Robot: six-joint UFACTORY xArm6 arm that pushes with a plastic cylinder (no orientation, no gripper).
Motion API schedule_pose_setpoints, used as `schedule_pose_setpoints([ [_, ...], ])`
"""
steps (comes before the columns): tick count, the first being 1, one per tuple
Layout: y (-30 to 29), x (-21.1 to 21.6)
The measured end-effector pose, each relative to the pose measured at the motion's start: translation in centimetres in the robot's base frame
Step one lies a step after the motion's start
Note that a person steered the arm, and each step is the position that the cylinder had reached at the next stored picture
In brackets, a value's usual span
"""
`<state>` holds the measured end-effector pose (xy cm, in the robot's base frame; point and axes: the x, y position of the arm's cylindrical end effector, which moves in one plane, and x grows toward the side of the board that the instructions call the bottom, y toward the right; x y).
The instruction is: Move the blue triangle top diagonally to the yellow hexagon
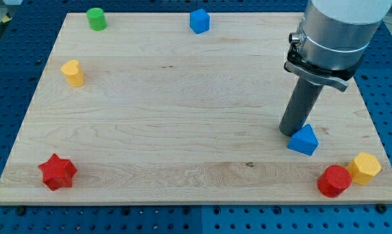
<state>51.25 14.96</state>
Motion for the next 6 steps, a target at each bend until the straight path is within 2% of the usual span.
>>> schedule_pose_setpoints([
  [6,2.3,2.5],
])
